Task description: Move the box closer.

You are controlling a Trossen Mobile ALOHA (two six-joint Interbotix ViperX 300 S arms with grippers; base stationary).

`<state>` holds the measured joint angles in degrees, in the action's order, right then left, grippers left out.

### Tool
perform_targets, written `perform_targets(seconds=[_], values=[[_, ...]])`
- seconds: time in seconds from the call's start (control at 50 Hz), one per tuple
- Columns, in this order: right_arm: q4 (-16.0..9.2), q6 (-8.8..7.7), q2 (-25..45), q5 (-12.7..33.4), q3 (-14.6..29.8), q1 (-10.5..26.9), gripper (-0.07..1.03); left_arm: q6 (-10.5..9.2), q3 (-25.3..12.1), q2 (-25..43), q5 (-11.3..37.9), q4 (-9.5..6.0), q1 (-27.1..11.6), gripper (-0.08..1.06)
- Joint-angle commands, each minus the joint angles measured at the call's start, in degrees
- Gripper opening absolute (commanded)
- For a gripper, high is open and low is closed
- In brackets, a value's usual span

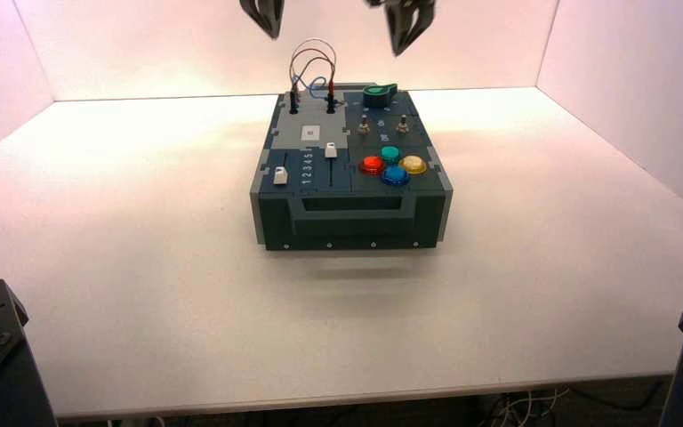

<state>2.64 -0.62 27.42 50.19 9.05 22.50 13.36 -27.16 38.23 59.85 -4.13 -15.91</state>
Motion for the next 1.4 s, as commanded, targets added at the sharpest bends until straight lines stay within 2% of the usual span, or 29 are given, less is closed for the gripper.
perform_targets(seconds=[0.02, 0.14, 0.2, 0.26, 0.3, 0.42, 0.64, 0.86, 1.16, 1.3, 1.4], values=[[-0.18, 0.09, 3.08, 2.55, 8.88, -0.88, -0.02, 0.26, -11.69, 4.57, 5.45, -0.35, 0.44, -0.03], [-0.18, 0.18, 7.03, 5.80, 14.85, -1.49, -0.02, 0.35, -23.03, 11.25, 12.13, -1.32, 0.44, -0.03], [-0.18, 0.09, 8.79, 7.29, 17.40, -1.93, -0.02, 0.35, -29.88, 15.03, 16.08, -3.08, 0.35, -0.03], [-0.18, 0.18, 10.63, 8.79, 20.04, -2.55, -0.02, 0.35, -32.78, 16.87, 17.14, -4.75, 0.18, -0.03], [-0.18, 0.18, 11.25, 9.40, 21.01, -2.72, -0.02, 0.44, -32.61, 16.79, 16.70, -5.63, -0.09, -0.03], [-0.53, 0.18, 14.15, 11.60, 24.61, -3.60, -0.02, 0.62, -32.17, 17.67, 16.88, -4.83, -0.18, -0.03], [-0.79, -0.18, 18.98, 13.80, 29.00, -3.78, -0.02, 0.62, -30.50, 18.19, 17.14, -4.83, 0.18, -0.03], [-3.08, -0.62, 22.32, 16.44, 32.61, -3.43, -0.02, 0.70, -29.36, 18.98, 17.40, -4.66, -0.18, -0.03], [-3.25, -0.88, 20.39, 17.67, 30.67, -2.55, -0.02, 1.05, -26.10, 18.46, 18.54, -4.57, -1.32, -0.03], [-3.25, -1.41, 18.46, 17.58, 27.25, -2.02, -0.02, 1.58, -22.15, 16.44, 18.37, -4.57, -1.76, -0.03], [-3.25, -1.49, 16.96, 16.70, 23.91, -1.41, -0.02, 1.76, -17.75, 13.89, 17.40, -3.96, -1.76, -0.03]])
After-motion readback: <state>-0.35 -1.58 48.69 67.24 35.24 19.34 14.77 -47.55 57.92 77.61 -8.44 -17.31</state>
